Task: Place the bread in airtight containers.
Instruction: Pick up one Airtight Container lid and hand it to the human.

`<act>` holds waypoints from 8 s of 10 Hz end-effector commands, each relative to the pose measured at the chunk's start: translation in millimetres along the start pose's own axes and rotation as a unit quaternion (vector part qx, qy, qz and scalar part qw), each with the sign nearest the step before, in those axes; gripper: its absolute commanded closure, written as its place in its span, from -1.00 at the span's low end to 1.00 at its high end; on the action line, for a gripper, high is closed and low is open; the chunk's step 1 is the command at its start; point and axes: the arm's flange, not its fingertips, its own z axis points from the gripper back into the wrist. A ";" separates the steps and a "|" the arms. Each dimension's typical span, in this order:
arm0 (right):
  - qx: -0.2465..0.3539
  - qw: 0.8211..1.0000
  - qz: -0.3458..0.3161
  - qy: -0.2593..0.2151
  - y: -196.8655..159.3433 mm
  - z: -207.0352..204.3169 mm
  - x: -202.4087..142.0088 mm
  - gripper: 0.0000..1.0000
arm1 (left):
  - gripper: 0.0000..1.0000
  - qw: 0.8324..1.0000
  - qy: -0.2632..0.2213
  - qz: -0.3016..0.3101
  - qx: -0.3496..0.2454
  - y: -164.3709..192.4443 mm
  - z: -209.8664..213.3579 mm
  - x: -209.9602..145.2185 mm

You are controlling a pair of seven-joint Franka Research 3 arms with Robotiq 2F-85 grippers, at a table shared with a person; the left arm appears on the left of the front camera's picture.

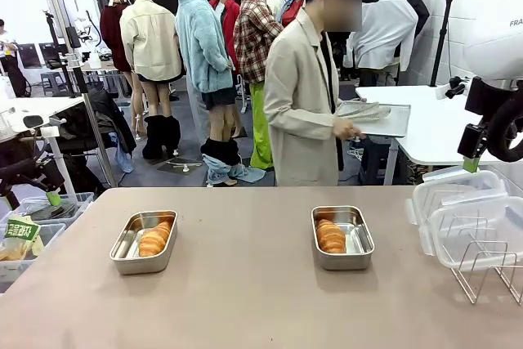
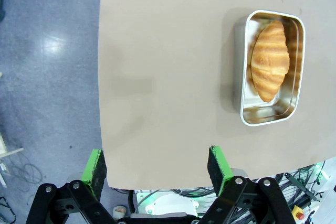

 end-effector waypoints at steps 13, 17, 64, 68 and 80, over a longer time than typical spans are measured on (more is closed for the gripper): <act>-0.002 1.000 0.002 0.008 -1.2 2.2 0.7 -1.00 | -1.00 1.000 -0.006 0.009 0.007 0.0 -1.0 0.0; -0.002 1.000 0.002 0.008 -1.2 2.2 0.7 -1.00 | -1.00 1.000 -0.006 0.009 0.007 0.0 -1.0 0.0; -0.009 0.791 0.602 0.105 19.2 -32.3 -8.2 -1.00 | -1.00 1.000 -0.006 0.009 0.007 0.0 -1.0 0.0; 0.039 0.844 0.505 0.179 25.9 -63.3 8.3 -1.00 | -1.00 1.000 -0.006 0.009 0.007 0.0 -1.0 0.0; 0.023 0.855 0.492 0.165 14.5 -114.8 40.6 -1.00 | -1.00 1.000 -0.006 0.009 0.007 0.0 -1.0 0.0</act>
